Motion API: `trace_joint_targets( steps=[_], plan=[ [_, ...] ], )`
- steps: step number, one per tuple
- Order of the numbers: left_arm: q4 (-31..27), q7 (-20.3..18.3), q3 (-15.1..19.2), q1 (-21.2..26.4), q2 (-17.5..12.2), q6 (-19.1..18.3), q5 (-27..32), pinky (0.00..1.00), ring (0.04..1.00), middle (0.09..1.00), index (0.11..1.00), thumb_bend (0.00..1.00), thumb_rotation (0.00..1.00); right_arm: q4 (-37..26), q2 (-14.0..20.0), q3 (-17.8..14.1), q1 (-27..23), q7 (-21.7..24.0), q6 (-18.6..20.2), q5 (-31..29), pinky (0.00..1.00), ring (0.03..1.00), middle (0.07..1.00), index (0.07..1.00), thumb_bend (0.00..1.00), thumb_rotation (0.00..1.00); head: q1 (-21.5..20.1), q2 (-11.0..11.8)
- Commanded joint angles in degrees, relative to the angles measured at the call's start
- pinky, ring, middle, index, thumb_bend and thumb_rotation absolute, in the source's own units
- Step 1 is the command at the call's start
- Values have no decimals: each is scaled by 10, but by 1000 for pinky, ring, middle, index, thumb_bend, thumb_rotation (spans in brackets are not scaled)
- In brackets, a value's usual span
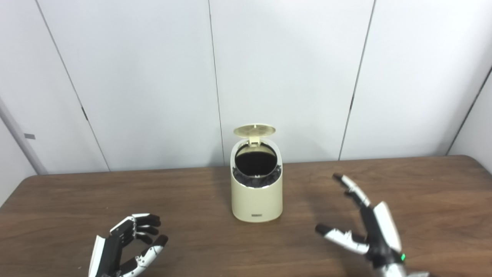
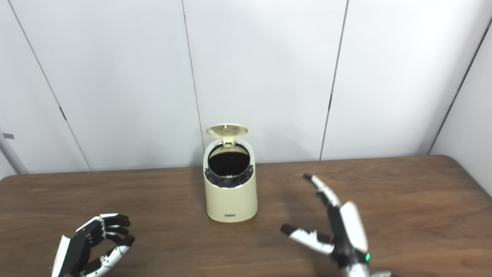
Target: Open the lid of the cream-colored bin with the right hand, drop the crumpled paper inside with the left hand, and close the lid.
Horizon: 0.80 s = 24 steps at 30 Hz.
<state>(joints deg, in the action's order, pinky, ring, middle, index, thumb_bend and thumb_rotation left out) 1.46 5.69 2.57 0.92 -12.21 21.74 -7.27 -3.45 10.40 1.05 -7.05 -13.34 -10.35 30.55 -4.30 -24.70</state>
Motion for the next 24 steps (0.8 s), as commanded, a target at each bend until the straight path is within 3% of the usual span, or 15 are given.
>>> trace_joint_targets(
  steps=[1,4,9,20,24],
  plan=[
    [8,-4,-5,2,5,18,-10,458,571,623,616,701,257,-24,13,-1,-42,3,-7,15,803,875,892,882,884,720,-2,0],
    [10,-8,-5,3,7,17,-9,461,577,626,614,703,242,-28,29,-1,-82,9,-4,19,792,867,875,872,879,703,-3,1],
    [18,-11,-4,6,13,23,-9,455,575,613,588,691,210,-61,36,10,-146,47,38,43,755,854,871,858,868,675,-1,6],
    [28,-7,-6,12,24,24,-18,454,573,603,577,690,193,-99,47,55,-273,184,151,106,710,844,859,843,928,699,1,17],
    [29,-4,-7,12,27,24,-24,455,570,602,576,692,192,-107,49,81,-298,241,191,128,574,754,853,854,948,666,4,17]
  ],
)
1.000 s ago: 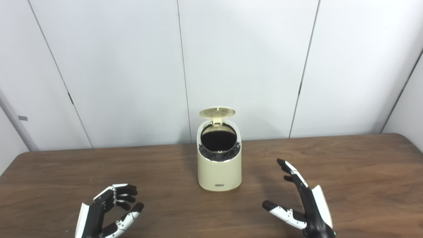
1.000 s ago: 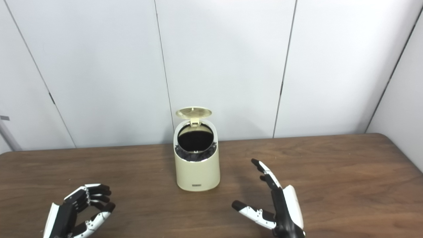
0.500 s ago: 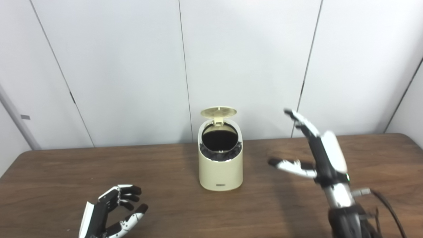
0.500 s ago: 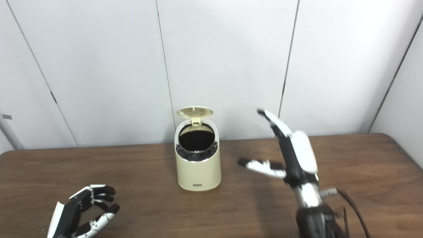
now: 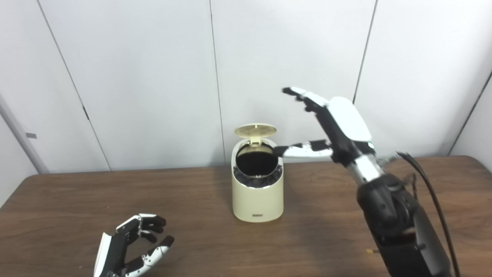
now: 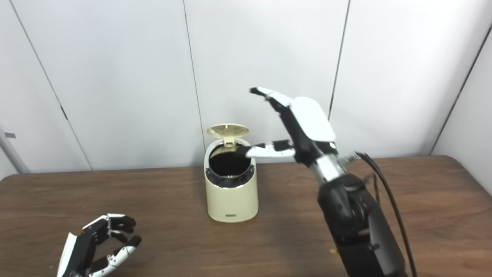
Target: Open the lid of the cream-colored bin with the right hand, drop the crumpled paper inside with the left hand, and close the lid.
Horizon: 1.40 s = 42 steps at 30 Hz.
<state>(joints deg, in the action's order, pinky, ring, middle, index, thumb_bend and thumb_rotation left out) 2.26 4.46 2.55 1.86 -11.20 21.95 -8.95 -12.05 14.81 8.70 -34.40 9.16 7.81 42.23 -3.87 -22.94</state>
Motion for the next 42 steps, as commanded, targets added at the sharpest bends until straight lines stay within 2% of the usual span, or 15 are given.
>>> trace_joint_targets(
  steps=[1,9,15,25,33,42],
  plan=[
    [22,9,-6,3,18,23,-8,458,570,601,575,696,193,-22,7,13,-30,26,15,21,569,752,854,854,944,673,0,0],
    [20,7,-9,1,21,26,-16,460,572,605,575,694,185,0,18,61,-80,93,20,66,699,812,835,828,907,619,1,1],
    [23,8,-9,2,24,31,-21,457,566,603,574,699,172,35,18,81,-117,140,36,78,693,810,838,832,921,607,2,4],
    [18,9,-10,-1,27,32,-34,458,565,602,575,707,183,85,18,94,-144,161,39,84,738,843,851,837,915,615,3,4],
    [16,4,-9,-2,26,30,-24,461,566,605,576,715,170,75,25,97,-150,195,53,86,746,855,866,850,915,636,0,1],
    [10,3,-10,-1,26,25,-26,458,563,603,574,719,182,52,42,104,-138,227,57,91,727,823,824,819,915,663,-3,-5]
  ],
)
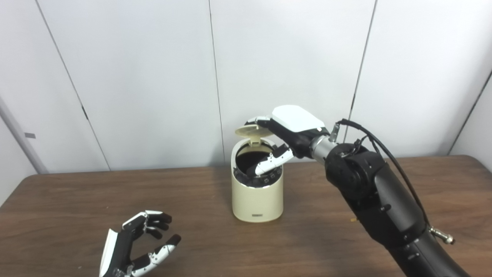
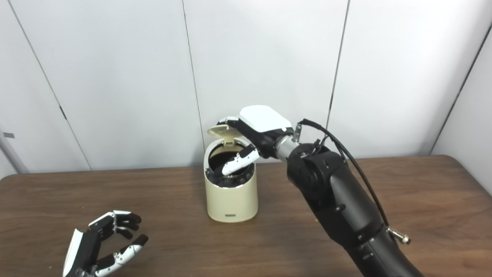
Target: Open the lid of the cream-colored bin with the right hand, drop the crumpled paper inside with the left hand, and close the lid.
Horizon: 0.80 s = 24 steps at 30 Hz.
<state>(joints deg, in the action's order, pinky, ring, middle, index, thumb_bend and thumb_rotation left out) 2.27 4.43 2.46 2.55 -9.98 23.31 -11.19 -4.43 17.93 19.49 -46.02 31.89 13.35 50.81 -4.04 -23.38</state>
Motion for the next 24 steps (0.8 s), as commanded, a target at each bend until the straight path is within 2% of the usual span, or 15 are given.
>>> trace_joint_targets(
  steps=[1,5,8,11,19,24],
  plan=[
    [10,3,-9,-7,14,12,-3,457,563,603,574,718,182,-30,12,-4,-20,2,3,7,733,824,823,819,913,667,-1,0],
    [10,1,-8,-6,13,8,2,456,564,604,576,721,188,-56,14,-11,-3,3,8,6,742,819,819,813,909,665,-4,-2],
    [13,-1,-7,-3,11,10,5,455,563,601,574,708,156,-72,15,-15,12,0,8,2,759,820,816,810,903,662,-6,-5],
    [15,-4,-6,-2,10,11,10,456,565,604,575,708,156,-90,16,-15,25,3,10,9,776,817,814,811,911,690,-8,-5],
    [14,-5,-5,-1,8,9,13,454,562,604,578,715,169,-124,16,-19,50,10,21,17,745,809,823,815,927,703,-9,-9],
    [4,-5,-5,-3,8,3,10,449,557,599,576,711,179,-151,11,-23,59,36,45,24,717,825,848,830,938,699,-8,-14]
  ],
)
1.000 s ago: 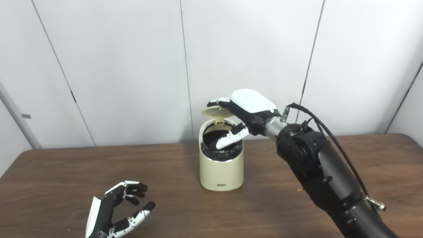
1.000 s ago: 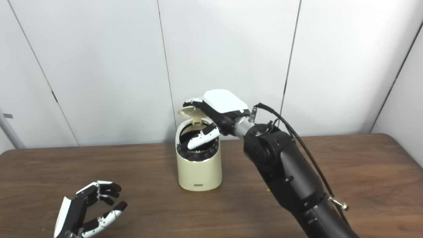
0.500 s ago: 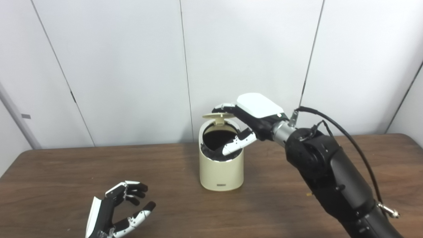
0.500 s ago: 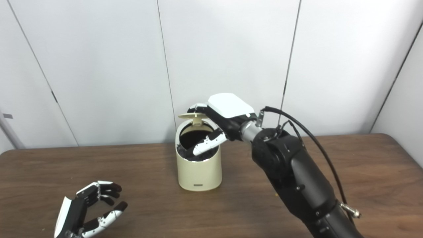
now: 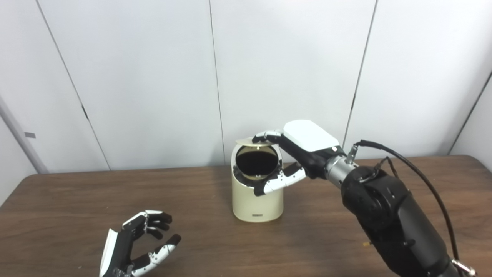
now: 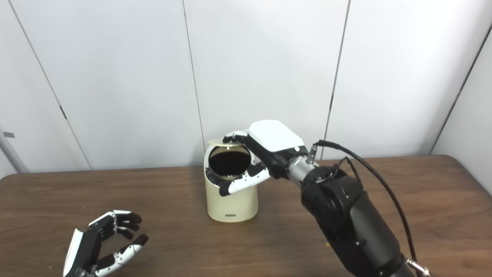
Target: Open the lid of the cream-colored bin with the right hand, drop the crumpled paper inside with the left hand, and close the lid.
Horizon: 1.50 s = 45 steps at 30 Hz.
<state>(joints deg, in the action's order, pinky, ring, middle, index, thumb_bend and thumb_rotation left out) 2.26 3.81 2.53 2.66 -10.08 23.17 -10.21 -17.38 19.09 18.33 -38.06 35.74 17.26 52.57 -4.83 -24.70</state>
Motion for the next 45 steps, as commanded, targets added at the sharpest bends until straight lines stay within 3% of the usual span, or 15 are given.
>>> trace_joint_targets(
  steps=[1,28,45],
  plan=[
    [3,1,-5,-5,8,5,0,449,557,599,577,710,176,-25,-1,-11,-19,1,8,6,711,826,850,831,941,696,0,-1],
    [-35,-2,-7,-19,14,-12,-3,442,553,598,569,706,175,-25,6,8,22,2,-36,-6,748,791,802,796,914,648,11,-23],
    [-62,-12,-4,-29,18,-37,1,445,555,598,566,724,193,-8,0,19,34,9,-29,-5,724,806,803,803,947,667,12,-32]
  ],
)
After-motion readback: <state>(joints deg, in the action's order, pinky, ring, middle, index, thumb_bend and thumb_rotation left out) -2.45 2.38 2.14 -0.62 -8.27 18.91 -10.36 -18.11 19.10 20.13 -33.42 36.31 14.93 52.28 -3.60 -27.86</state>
